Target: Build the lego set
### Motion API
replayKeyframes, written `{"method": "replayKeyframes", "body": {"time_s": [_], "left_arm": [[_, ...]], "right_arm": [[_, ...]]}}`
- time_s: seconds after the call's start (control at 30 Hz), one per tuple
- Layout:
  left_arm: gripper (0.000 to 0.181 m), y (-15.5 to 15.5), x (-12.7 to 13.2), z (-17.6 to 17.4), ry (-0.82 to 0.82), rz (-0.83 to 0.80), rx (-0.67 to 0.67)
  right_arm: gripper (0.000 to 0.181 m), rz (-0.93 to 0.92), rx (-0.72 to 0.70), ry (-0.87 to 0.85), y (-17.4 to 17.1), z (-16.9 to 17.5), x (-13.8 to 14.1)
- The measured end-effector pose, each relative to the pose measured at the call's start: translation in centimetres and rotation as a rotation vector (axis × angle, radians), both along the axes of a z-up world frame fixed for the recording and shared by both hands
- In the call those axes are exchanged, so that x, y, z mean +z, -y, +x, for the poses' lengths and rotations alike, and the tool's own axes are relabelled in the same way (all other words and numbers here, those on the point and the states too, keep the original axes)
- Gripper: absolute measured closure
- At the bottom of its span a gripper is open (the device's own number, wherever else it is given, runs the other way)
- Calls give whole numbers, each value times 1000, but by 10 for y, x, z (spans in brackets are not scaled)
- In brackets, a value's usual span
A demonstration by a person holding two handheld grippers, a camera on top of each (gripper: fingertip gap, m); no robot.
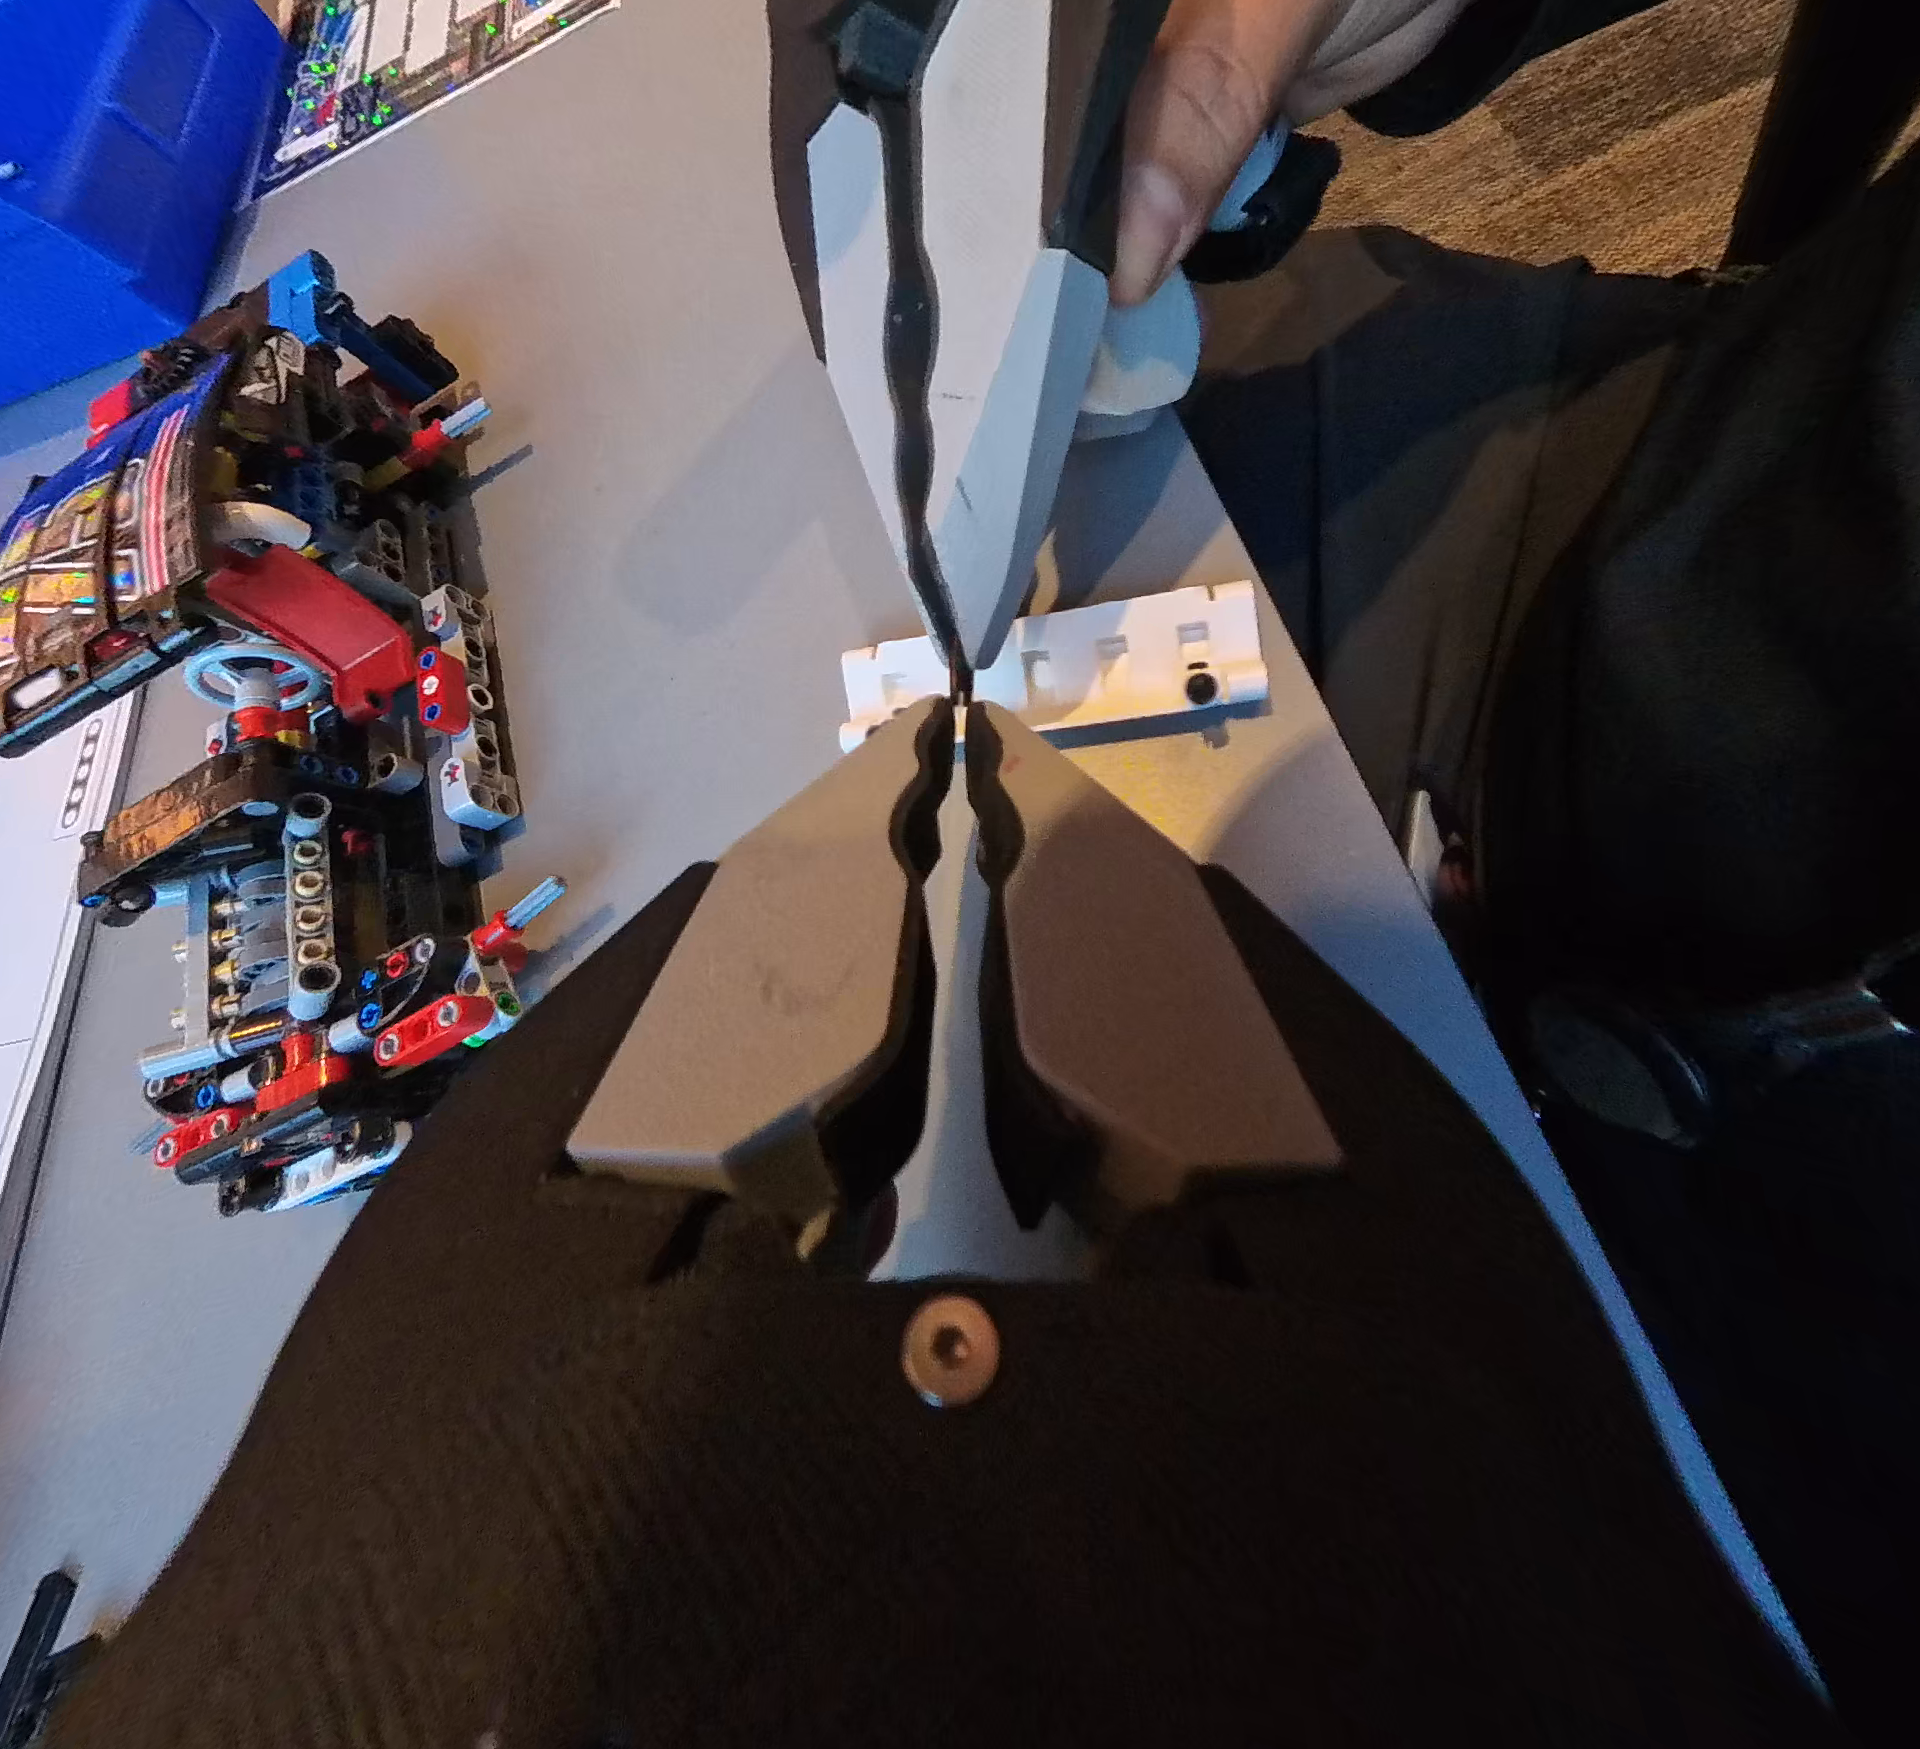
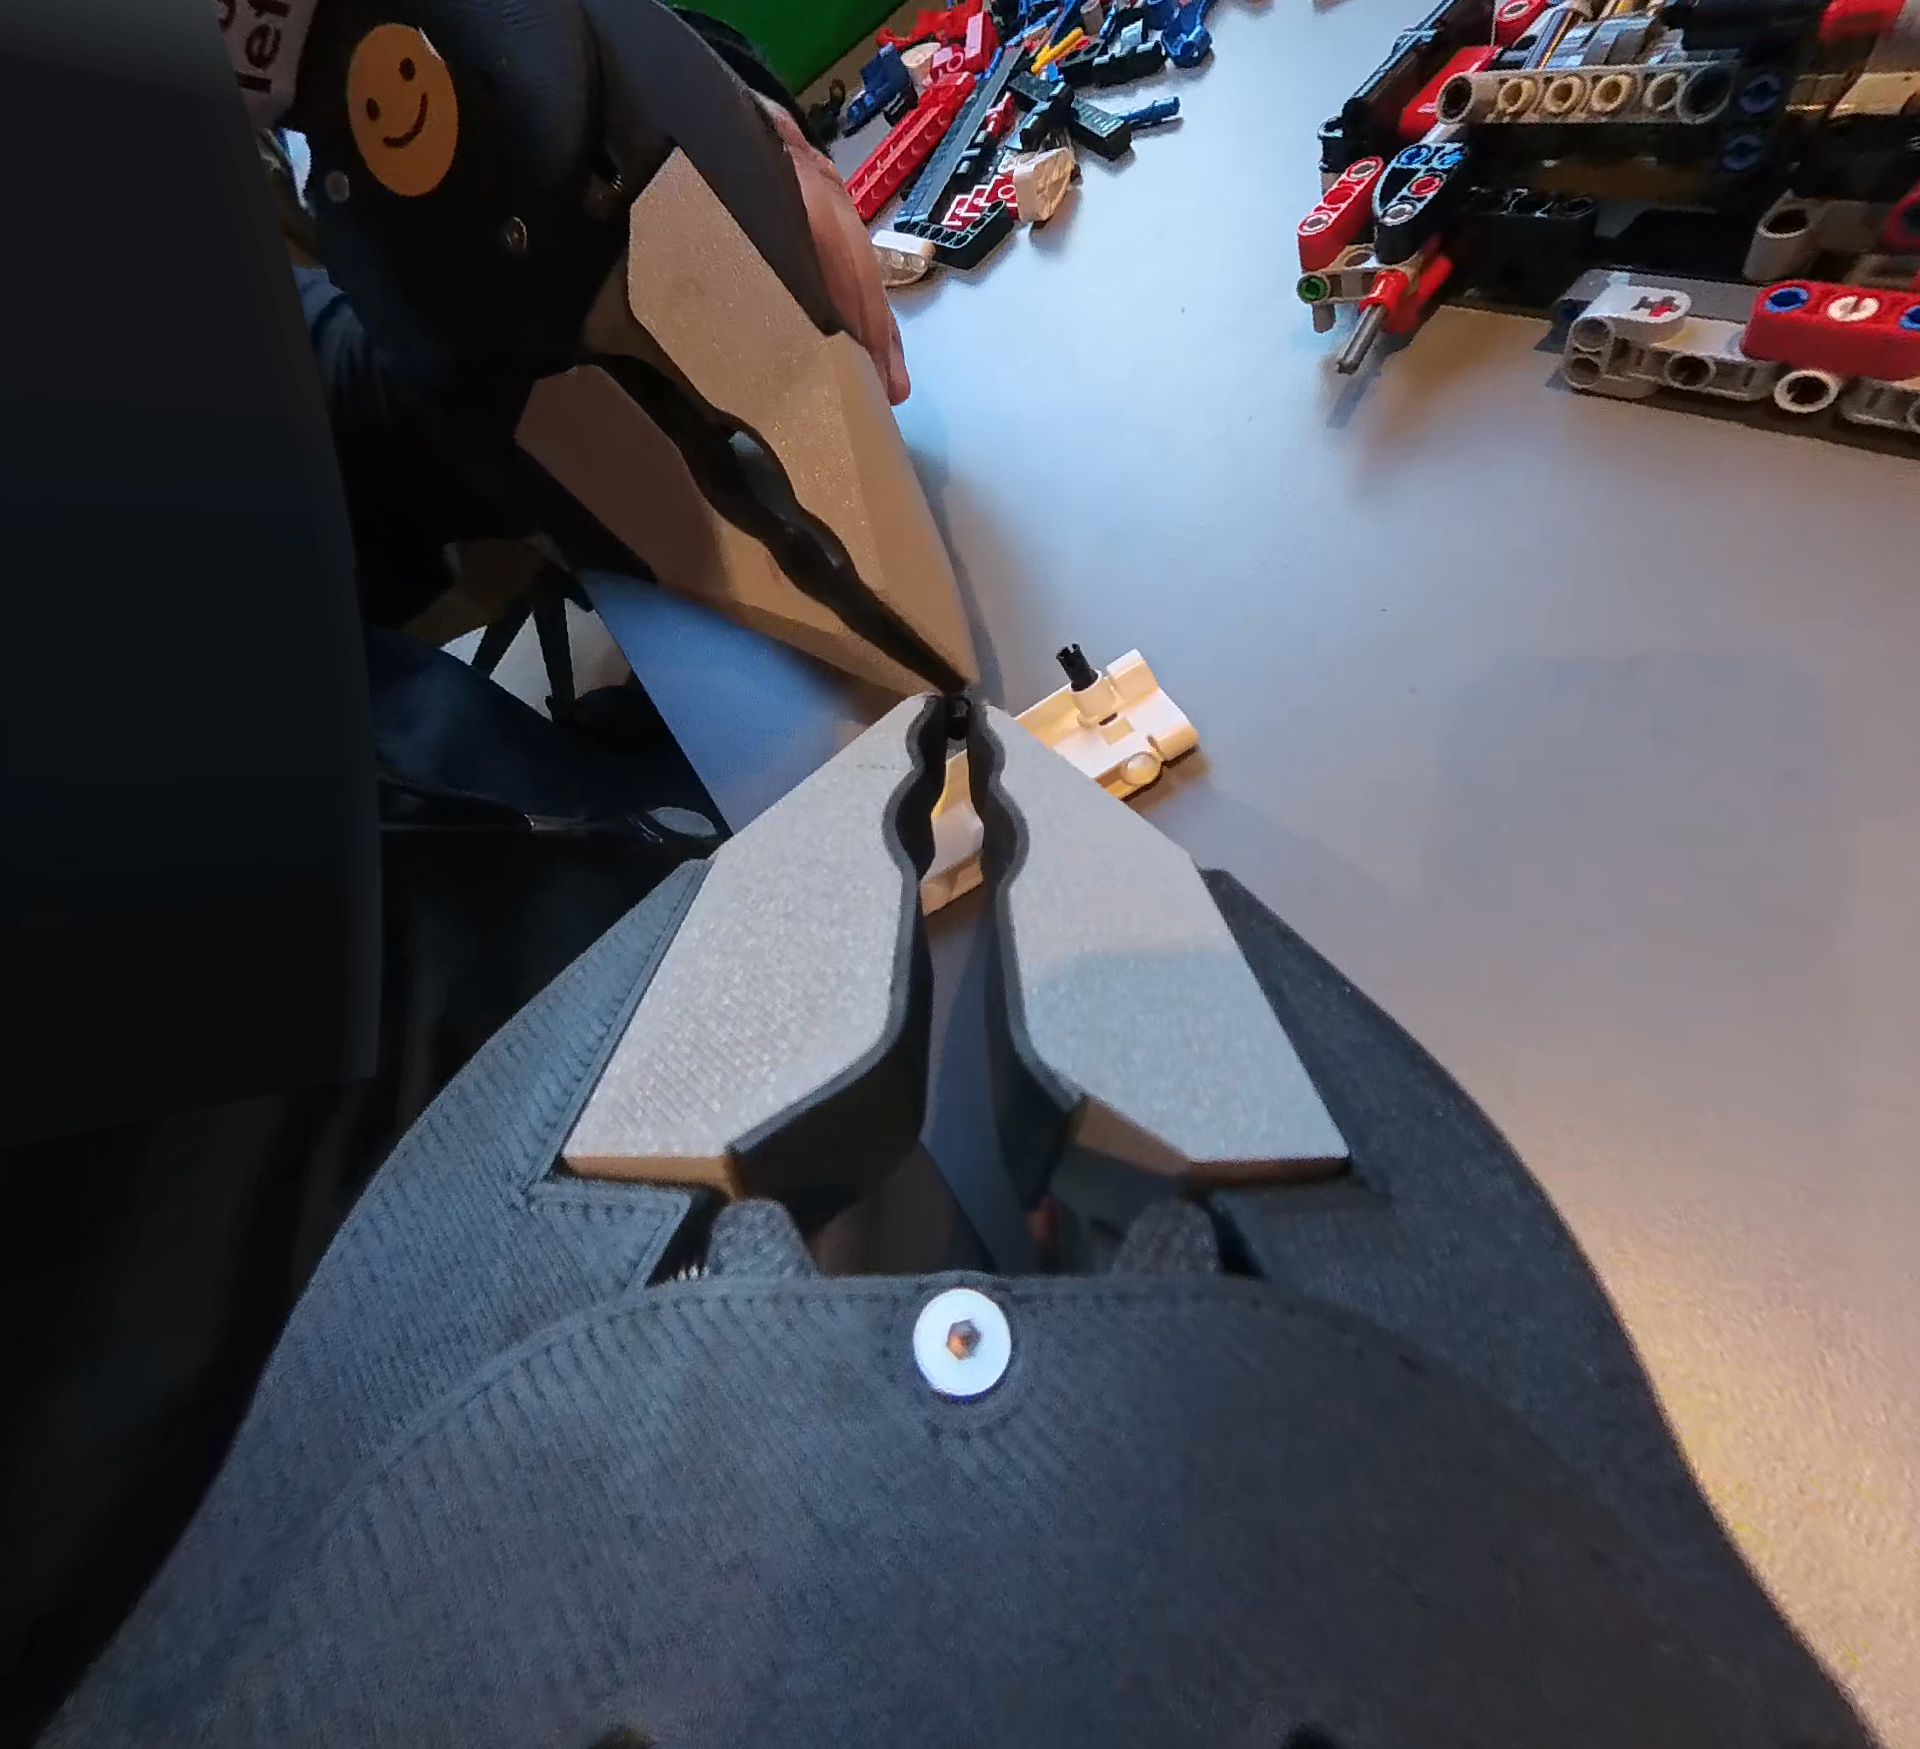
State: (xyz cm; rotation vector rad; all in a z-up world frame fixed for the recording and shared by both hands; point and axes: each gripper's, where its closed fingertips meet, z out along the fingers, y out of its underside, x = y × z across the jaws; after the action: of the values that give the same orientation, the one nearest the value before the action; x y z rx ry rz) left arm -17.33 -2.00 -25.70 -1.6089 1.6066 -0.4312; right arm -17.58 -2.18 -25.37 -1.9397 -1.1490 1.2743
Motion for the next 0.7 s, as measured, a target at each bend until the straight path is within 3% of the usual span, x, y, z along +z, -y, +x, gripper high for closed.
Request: {"method": "replayKeyframes", "body": {"time_s": [0.23, 0.57, 0.7], "left_arm": [[181, -5, 19, 3, 134, -23, 2], [180, -7, 5, -5, 58, 27, -20], [161, 3, 6, -1, 52, 11, -69]], "right_arm": [[180, -21, -16, -29, -1, -1, 2], [180, -72, 13, 1, 0, 1, -1], [180, -145, 67, 35, 1, 4, -2]]}}
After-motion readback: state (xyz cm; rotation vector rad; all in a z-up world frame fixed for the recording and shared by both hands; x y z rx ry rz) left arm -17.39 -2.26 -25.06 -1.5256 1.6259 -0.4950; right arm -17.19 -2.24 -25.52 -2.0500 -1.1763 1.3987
